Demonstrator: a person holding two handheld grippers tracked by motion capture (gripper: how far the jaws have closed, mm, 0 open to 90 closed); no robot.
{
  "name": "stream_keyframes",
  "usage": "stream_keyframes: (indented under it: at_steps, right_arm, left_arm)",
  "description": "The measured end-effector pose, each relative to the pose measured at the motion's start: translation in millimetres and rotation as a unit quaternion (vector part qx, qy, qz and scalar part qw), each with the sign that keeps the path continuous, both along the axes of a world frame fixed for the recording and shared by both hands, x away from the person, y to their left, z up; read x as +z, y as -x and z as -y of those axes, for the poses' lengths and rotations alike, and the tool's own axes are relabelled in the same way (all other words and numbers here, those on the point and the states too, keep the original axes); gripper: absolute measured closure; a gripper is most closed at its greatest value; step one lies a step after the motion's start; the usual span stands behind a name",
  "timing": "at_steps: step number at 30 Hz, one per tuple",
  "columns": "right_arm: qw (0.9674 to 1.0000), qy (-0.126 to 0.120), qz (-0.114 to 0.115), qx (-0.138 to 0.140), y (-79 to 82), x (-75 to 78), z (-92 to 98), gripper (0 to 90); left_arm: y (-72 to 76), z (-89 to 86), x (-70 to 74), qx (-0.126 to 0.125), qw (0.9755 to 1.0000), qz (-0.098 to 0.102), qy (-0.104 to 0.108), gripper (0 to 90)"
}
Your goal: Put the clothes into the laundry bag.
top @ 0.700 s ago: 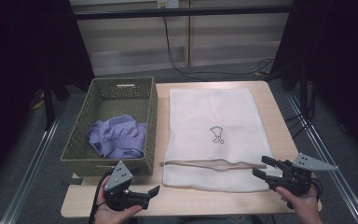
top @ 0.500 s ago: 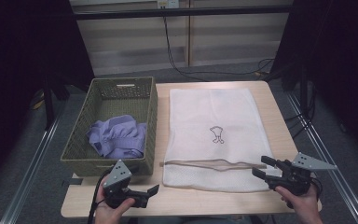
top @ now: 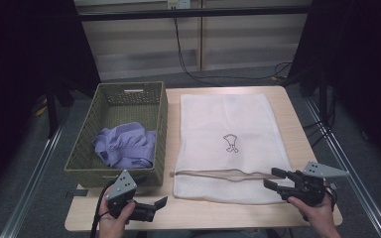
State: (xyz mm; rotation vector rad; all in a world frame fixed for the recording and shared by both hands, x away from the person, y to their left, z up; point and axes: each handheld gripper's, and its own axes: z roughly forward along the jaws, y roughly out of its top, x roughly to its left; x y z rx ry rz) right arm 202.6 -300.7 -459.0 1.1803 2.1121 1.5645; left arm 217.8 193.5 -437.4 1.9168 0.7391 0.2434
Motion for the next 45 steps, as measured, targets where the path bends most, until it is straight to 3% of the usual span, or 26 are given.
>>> stream_keyframes:
  at_steps: [5, 8, 14, 20, 30, 37, 43, 45]
  right_arm:
    - [0.9996, 0.003, -0.027, 0.012, -11.7, 0.2, -8.4, 35.9]
    - [0.9993, 0.005, -0.032, 0.018, -17.3, -0.3, -11.4, 34.9]
    - [0.9977, 0.014, -0.049, 0.046, -31.7, -0.3, -21.5, 35.0]
    - [0.9952, 0.028, -0.059, 0.073, -44.3, 1.8, -35.0, 46.2]
    - [0.988, 0.069, -0.077, 0.114, -80.0, 1.7, -68.3, 50.8]
    - [0.9861, 0.081, -0.076, 0.124, -94.1, 1.9, -80.5, 56.0]
    - [0.9856, 0.082, -0.095, 0.114, -101.9, -15.9, -78.5, 56.5]
    - [0.9838, 0.096, -0.099, 0.115, -103.0, -21.4, -78.7, 56.2]
  left_arm:
    - [-4.8, -0.3, -0.8, -0.003, 1.0, -0.003, -0.004, 3.0]
    - [-9.0, 0.5, 0.4, -0.002, 0.9999, 0.008, -0.009, 3.0]
    - [-5.4, 3.6, -0.5, -0.017, 0.9997, 0.008, -0.015, 3.1]
    - [3.5, 1.4, 1.2, -0.018, 0.9997, 0.013, -0.012, 3.0]
    - [4.9, 0.3, 1.4, -0.02, 0.9995, 0.015, -0.02, 3.0]
    - [4.0, -0.6, 1.5, -0.015, 0.9997, 0.015, -0.015, 3.0]
    - [4.1, -1.1, 1.3, -0.014, 0.9997, 0.015, -0.015, 3.0]
    - [4.5, -0.9, 1.3, -0.014, 0.9997, 0.015, -0.015, 3.0]
